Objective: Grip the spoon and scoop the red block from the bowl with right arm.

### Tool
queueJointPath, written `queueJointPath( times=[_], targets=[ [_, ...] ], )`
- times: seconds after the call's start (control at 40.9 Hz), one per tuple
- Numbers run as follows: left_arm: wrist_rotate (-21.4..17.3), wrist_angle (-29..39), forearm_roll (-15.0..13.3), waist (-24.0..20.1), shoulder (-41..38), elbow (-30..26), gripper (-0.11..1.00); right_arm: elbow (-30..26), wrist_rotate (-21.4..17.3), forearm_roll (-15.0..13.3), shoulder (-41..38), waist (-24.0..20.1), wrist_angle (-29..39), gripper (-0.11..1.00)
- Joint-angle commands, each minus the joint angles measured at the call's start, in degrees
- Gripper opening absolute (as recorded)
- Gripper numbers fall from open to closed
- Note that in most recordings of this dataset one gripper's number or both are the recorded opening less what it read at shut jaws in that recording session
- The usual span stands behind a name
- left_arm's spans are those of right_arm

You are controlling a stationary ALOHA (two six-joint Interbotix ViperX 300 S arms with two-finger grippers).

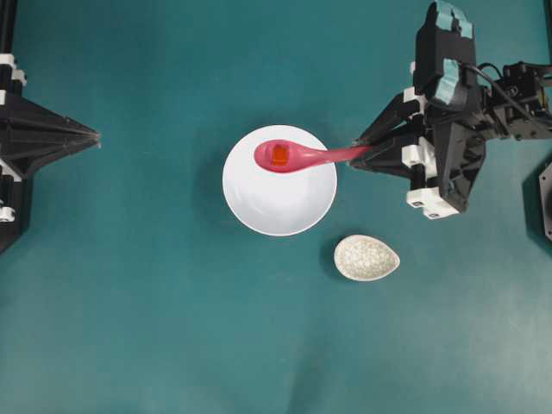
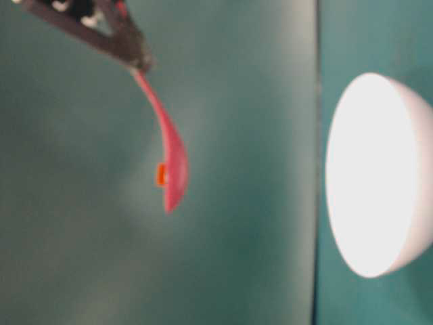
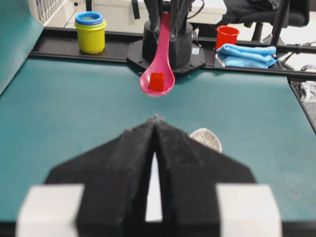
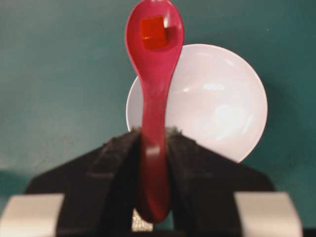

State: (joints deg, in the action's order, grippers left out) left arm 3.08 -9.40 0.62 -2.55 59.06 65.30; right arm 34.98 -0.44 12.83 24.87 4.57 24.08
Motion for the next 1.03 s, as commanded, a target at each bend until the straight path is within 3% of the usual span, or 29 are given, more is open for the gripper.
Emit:
queueJointPath(
  times=[0.0,1.001],
  targets=[
    [-0.09,-0.18,0.18,-0.18,-0.26,-1.67,0.0,-1.58,0.0,-0.26,0.35,-0.09,-0.18,0.23],
    [-0.26,-0.18,0.18,-0.18,-0.62,-1.67,0.0,-1.49,0.0,-1.23,0.35,-0.09,0.0,0.23]
  ],
)
